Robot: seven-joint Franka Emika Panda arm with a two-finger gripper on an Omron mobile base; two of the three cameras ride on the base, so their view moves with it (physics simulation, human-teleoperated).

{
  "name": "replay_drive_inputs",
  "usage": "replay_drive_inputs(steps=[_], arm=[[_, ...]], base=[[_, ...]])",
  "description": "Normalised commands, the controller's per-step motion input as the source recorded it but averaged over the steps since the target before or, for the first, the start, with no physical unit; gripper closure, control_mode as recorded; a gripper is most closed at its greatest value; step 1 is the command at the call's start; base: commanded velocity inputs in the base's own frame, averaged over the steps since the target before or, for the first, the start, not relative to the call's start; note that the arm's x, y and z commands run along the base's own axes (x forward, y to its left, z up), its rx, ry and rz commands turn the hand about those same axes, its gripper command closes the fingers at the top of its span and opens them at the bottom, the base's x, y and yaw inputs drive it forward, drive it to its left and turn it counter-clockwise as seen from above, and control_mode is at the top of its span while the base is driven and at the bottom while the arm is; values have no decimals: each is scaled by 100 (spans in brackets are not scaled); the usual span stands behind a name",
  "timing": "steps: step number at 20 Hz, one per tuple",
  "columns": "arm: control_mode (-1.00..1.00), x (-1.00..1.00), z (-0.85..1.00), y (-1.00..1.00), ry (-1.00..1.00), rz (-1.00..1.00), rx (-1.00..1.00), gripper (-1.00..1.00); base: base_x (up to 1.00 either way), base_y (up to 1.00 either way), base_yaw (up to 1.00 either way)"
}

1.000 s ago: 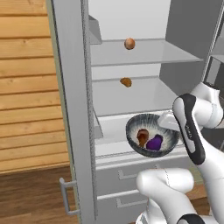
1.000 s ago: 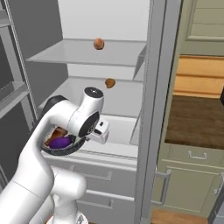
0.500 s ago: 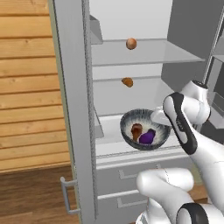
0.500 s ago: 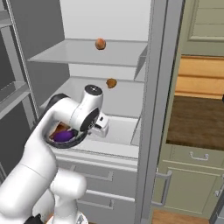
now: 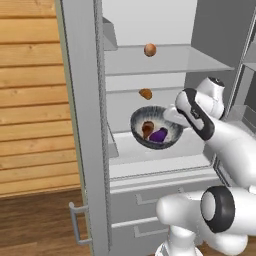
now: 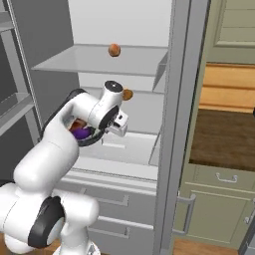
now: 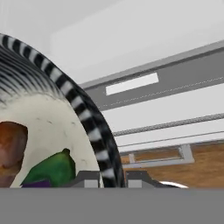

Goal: Pick the chicken drumstick and eggplant from their plates and place them in the bowl. Then put the bowl in the fridge.

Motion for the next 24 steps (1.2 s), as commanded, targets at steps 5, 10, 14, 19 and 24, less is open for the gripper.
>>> replay_drive_inputs(steps=[5,10,14,19,24], arm=[[-100,97,4,29,-2,-19,13,100],[-100,84,-28,37,0,-24,7,100],[-100,56,-40,16,-2,-15,3,100],[-100,63,-5,5,-1,-9,0,100],[-100,2,0,9,-2,0,0,100]], base=[[0,0,0],[0,0,0],[0,0,0],[0,0,0],[0,0,0]])
